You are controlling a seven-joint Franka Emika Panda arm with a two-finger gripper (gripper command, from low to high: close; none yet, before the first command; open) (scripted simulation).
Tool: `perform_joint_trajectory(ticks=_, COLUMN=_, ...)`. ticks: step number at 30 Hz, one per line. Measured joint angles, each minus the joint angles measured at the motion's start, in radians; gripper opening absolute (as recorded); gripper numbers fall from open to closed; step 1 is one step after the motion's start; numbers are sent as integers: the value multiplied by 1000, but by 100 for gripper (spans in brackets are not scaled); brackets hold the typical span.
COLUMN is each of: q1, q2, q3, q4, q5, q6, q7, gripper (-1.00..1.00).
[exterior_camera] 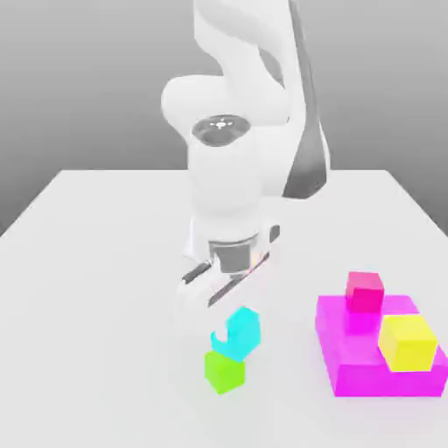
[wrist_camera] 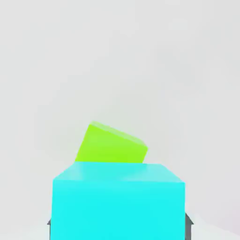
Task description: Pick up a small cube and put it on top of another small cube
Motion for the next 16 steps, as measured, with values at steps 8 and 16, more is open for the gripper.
perform_joint_trajectory(ticks=8, q1=12, q2=0, q3=-14, q4=0, q5=1, q6=7, q7=-1, gripper=-100)
perform_joint_trajectory(ticks=16, q1=19, q2=0, q3=-19, q4=0, q5=2, q6=10, q7=-2, gripper=100)
